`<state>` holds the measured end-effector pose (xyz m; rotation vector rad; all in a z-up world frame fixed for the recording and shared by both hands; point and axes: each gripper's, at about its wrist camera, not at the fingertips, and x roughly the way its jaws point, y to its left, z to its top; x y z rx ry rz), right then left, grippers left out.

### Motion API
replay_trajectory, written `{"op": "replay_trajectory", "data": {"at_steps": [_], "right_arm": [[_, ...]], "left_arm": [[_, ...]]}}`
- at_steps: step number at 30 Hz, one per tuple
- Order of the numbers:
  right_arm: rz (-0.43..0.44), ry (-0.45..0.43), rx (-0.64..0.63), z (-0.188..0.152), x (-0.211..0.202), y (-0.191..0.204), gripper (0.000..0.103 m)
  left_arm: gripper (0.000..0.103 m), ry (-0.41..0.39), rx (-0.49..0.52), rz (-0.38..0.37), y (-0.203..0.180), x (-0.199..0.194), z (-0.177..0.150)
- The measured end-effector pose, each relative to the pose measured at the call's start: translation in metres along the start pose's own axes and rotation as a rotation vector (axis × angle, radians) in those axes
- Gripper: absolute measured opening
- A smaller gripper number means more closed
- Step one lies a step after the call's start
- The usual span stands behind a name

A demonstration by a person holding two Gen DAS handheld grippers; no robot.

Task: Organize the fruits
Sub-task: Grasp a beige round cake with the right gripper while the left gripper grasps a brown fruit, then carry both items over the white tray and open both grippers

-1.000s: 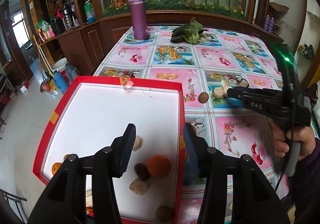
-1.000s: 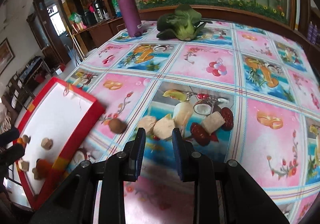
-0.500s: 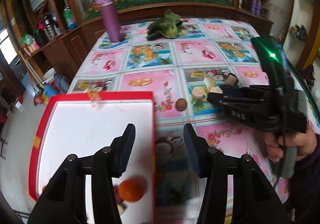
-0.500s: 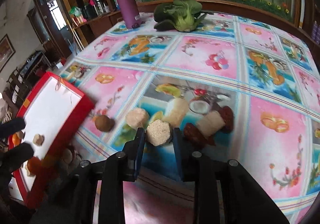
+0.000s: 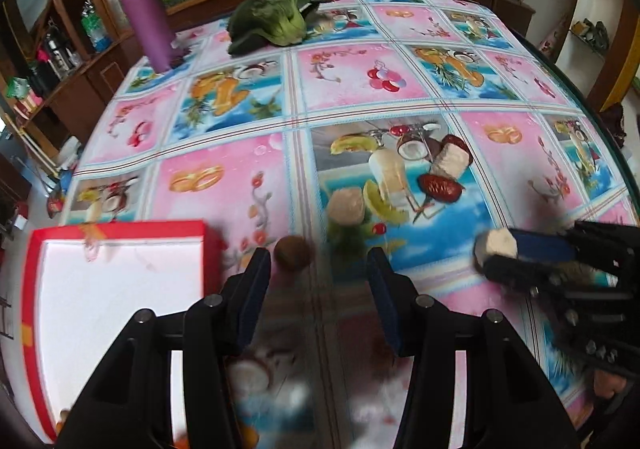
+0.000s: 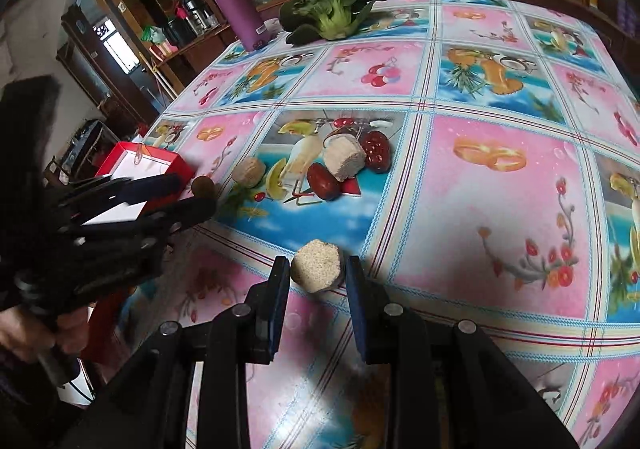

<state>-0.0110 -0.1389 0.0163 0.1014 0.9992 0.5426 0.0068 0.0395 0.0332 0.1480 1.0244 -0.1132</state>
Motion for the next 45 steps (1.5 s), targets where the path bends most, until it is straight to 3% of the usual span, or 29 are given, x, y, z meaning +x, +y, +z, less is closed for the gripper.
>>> {"op": "replay_trajectory", "data": {"at_steps": [4, 6, 8, 10, 18, 24, 31, 38, 45], "right_arm": [[-0.009, -0.002, -0.006, 0.001, 0.0, 0.002, 0.027], [-0.01, -0.002, -0.006, 0.0, 0.0, 0.002, 0.027], [-0.011, -0.003, -0.007, 0.0, 0.0, 0.001, 0.027], [-0.01, -0.005, -0.006, 0.0, 0.0, 0.0, 0.027], [-0.015, -0.012, -0.014, 0.0, 0.001, 0.003, 0.027], [0.002, -0.038, -0.026, -0.001, 0.001, 0.011, 0.027], [0.083, -0.104, -0.07, 0.002, -0.009, 0.056, 0.027], [0.129, -0.133, -0.197, 0.005, -0.009, 0.14, 0.027], [0.149, -0.099, -0.296, -0.008, 0.007, 0.202, 0.027]], "left_arm": [[0.05, 0.001, 0.0, -0.012, 0.007, 0.009, 0.002], [0.045, 0.003, 0.013, -0.02, 0.008, 0.013, 0.001], [0.031, 0.008, 0.021, -0.047, 0.009, 0.017, -0.001], [0.026, 0.005, 0.017, -0.082, 0.011, 0.02, -0.002], [0.024, -0.01, -0.016, -0.089, 0.013, 0.019, -0.003], [0.024, -0.101, -0.03, -0.002, 0.009, -0.019, -0.01], [0.024, -0.267, -0.082, 0.176, 0.039, -0.091, -0.033], [0.024, -0.328, -0.181, 0.282, 0.091, -0.13, -0.068], [0.024, -0.336, -0.252, 0.312, 0.125, -0.143, -0.103]]}}
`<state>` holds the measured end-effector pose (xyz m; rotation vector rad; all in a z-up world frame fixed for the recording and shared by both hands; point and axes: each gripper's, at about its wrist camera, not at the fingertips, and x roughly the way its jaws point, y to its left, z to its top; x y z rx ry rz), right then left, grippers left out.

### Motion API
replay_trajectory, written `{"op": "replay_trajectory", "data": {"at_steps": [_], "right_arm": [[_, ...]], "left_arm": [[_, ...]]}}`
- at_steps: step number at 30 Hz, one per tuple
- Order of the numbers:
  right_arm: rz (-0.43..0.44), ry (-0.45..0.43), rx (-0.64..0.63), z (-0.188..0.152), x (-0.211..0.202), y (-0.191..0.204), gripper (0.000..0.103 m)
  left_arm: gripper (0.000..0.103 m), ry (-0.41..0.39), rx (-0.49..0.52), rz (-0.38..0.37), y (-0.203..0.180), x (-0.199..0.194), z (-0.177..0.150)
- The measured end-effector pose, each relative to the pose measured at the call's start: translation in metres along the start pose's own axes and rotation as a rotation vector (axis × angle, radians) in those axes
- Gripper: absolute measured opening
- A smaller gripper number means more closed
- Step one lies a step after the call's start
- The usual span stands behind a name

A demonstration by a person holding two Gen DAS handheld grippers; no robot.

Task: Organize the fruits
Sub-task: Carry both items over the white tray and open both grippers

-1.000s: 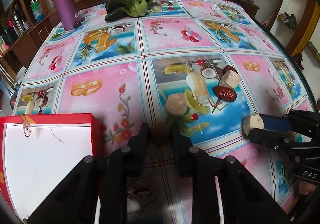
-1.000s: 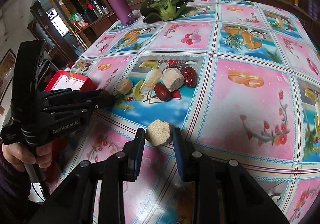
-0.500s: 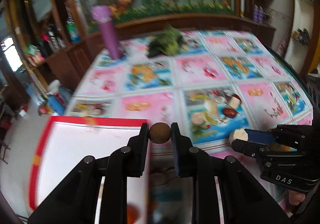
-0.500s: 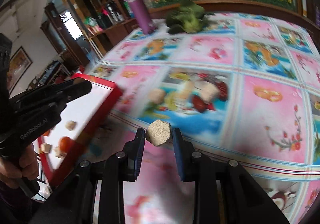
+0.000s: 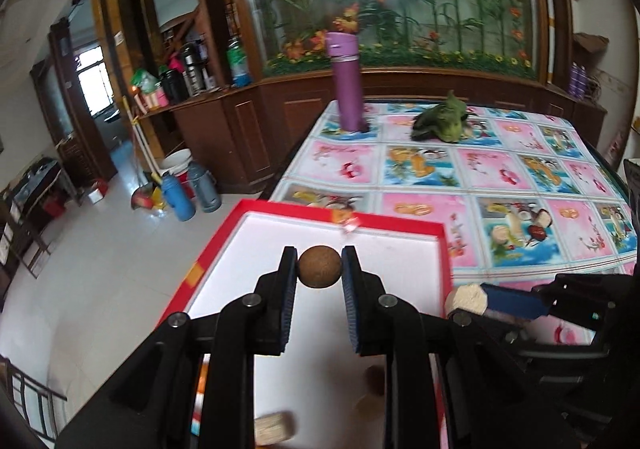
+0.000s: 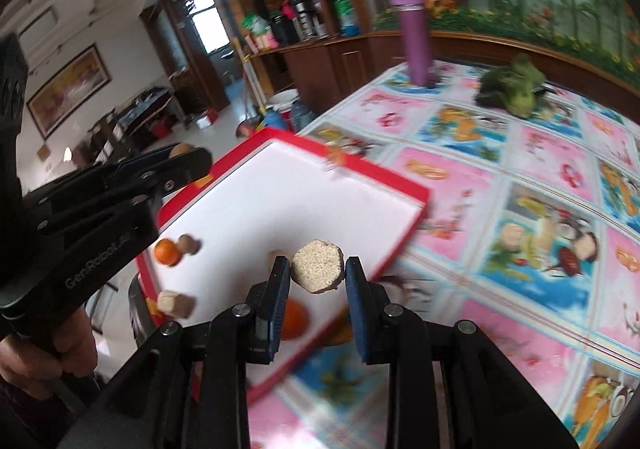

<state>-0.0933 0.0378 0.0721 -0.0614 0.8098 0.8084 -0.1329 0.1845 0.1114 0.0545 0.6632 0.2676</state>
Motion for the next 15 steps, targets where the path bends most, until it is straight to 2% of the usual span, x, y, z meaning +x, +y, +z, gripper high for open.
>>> {"op": "replay_trajectory", "data": {"at_steps": [7, 15], "right_arm": [[-0.007, 0.042, -0.068, -0.008, 0.02, 0.037, 0.027], [-0.017, 0.086, -0.112, -0.014, 0.04, 0.063, 0.027]], "left_arm": [[0.024, 0.034, -0.054, 0.035, 0.034, 0.005, -0.024], [0.024, 0.092, -0.081, 0.058, 0.056, 0.019, -0.045]]}}
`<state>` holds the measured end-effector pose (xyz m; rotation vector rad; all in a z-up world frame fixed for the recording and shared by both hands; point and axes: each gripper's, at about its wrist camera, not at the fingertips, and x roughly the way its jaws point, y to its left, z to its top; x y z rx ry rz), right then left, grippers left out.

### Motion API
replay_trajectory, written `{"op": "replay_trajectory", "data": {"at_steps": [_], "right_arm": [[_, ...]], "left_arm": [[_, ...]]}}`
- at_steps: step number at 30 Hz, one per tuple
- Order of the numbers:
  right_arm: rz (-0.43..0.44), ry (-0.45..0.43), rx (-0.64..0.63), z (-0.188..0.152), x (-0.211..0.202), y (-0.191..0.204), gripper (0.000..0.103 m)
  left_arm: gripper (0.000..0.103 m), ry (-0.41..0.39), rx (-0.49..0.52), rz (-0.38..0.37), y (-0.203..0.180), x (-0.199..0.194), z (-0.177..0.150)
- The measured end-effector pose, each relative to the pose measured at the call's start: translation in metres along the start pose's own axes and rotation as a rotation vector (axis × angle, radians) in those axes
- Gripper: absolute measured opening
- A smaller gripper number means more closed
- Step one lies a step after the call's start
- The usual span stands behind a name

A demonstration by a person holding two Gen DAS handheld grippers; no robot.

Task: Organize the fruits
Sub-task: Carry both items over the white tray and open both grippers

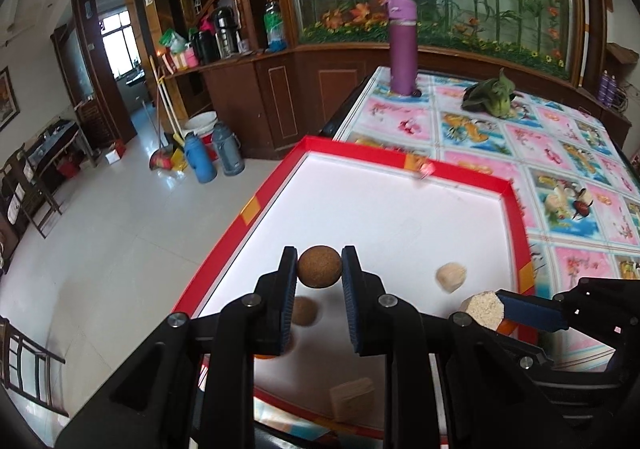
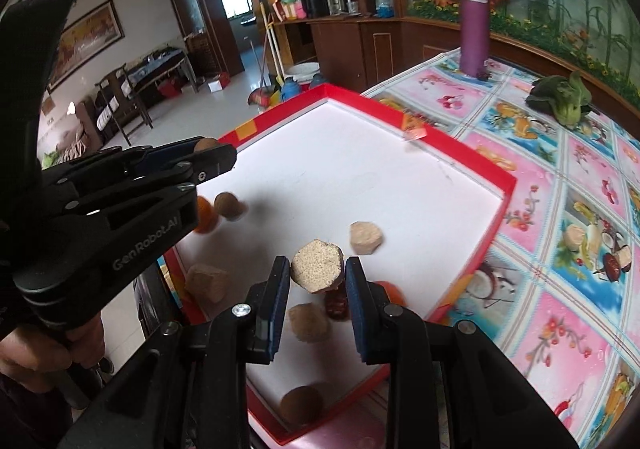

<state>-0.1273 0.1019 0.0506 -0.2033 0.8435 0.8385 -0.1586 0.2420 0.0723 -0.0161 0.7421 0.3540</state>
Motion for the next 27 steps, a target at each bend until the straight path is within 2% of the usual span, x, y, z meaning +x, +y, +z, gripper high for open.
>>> {"op": "replay_trajectory", "data": {"at_steps": [6, 10, 15, 24, 27], "right_arm": [[-0.003, 0.036, -0.008, -0.002, 0.008, 0.008, 0.028], [-0.006, 0.034, -0.005, -0.001, 0.002, 0.007, 0.029], [-0.02, -0.012, 0.013, -0.002, -0.017, -0.002, 0.03], [-0.086, -0.069, 0.101, -0.015, -0.054, -0.05, 0.03], [-0.145, -0.082, 0.135, -0.029, -0.071, -0.078, 0.03]], "left_arm": [[0.025, 0.037, -0.018, 0.023, 0.008, 0.009, -0.006], [0.043, 0.034, -0.025, 0.043, 0.012, 0.007, -0.007], [0.049, 0.01, -0.018, 0.05, 0.008, -0.001, -0.004], [0.067, -0.03, 0.016, 0.045, -0.014, -0.017, 0.003], [0.075, -0.031, 0.038, 0.021, -0.026, -0.02, 0.005]]}}
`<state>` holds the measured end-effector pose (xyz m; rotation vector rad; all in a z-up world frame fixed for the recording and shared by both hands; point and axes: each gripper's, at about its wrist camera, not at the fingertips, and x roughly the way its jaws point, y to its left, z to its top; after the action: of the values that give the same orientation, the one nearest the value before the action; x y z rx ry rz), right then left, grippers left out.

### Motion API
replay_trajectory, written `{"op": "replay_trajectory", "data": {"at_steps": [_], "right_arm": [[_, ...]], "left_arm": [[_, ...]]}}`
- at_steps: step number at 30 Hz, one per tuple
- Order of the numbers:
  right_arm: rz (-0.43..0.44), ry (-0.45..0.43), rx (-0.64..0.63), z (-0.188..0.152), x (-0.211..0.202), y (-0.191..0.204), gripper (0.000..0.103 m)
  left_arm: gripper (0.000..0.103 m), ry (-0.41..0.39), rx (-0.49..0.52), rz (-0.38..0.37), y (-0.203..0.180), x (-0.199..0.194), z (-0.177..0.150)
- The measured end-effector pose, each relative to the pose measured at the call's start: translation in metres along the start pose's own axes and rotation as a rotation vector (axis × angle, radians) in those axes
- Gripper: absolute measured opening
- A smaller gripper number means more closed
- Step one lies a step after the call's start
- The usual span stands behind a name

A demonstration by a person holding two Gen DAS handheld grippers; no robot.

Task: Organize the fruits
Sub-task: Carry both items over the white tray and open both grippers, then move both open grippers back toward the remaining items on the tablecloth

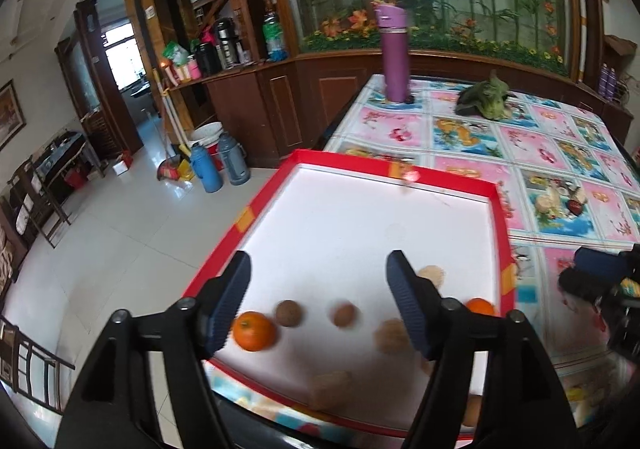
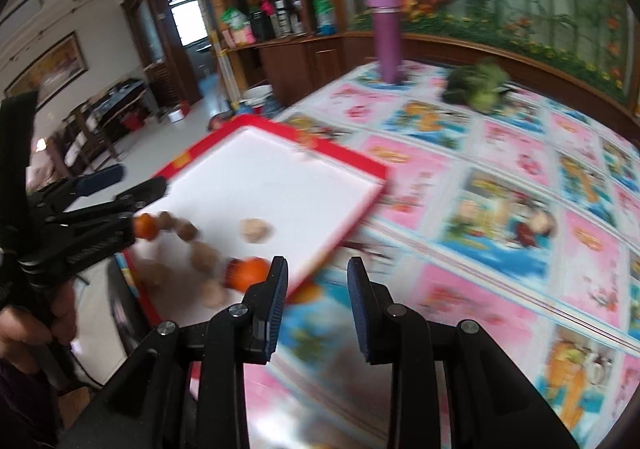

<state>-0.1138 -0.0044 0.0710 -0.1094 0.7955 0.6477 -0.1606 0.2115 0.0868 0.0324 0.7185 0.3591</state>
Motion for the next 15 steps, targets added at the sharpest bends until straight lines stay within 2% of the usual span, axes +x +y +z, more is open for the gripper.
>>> {"op": "replay_trajectory", "data": {"at_steps": [5, 9, 15], "right_arm": [[-0.111, 0.011, 0.093, -0.017, -0.017, -0.065, 0.03], [-0.185, 0.031, 0.171, -0.021, -0.018, -0.118, 0.03], [-0.193, 0.045, 0.216, -0.003, 0.011, -0.156, 0.03]], "left_arm": [[0.081, 0.002, 0.058, -0.097, -0.034, -0.006, 0.005], [0.081, 0.012, 0.129, -0.162, -0.068, -0.004, 0.014], [0.081, 0.048, 0.197, -0.227, -0.11, 0.008, 0.032]]}}
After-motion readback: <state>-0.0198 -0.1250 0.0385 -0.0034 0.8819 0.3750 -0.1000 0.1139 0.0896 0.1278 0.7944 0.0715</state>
